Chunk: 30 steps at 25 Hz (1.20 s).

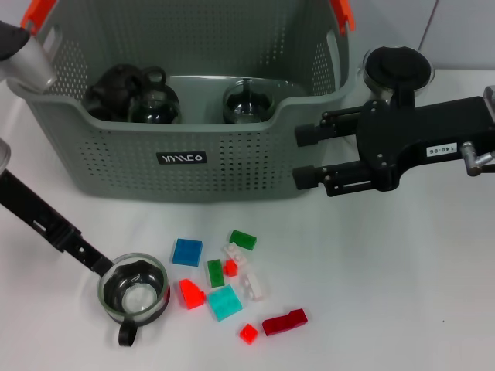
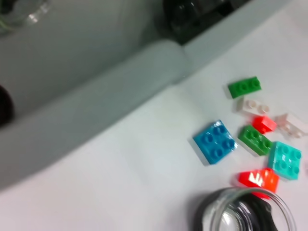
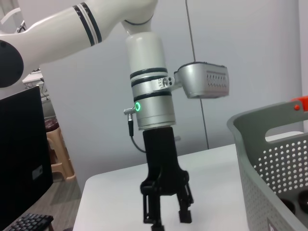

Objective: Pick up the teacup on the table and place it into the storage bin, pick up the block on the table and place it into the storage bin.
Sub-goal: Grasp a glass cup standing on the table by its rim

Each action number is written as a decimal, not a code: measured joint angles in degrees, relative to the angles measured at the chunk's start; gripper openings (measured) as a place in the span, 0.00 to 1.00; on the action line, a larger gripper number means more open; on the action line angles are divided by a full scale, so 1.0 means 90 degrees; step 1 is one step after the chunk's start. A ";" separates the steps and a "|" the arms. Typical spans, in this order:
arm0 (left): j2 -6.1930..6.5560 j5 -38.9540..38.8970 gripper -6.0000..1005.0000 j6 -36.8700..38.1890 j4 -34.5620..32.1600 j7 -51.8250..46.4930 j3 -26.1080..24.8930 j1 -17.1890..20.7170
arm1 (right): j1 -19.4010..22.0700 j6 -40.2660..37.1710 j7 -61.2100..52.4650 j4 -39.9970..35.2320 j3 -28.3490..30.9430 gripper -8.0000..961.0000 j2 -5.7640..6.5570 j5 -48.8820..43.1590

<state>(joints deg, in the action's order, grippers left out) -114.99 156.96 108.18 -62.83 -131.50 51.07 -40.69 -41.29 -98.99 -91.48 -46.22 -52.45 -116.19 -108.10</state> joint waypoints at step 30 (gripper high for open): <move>-0.0355 0.0098 0.86 -0.0502 0.0052 -0.1252 -0.0131 0.0361 | 0.0051 0.0151 0.0358 0.0009 0.0045 0.74 0.0044 -0.0003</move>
<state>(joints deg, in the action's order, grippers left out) -118.18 157.84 103.65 -62.37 -142.76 49.89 -37.44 -40.83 -97.63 -88.25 -46.14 -52.05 -115.79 -108.13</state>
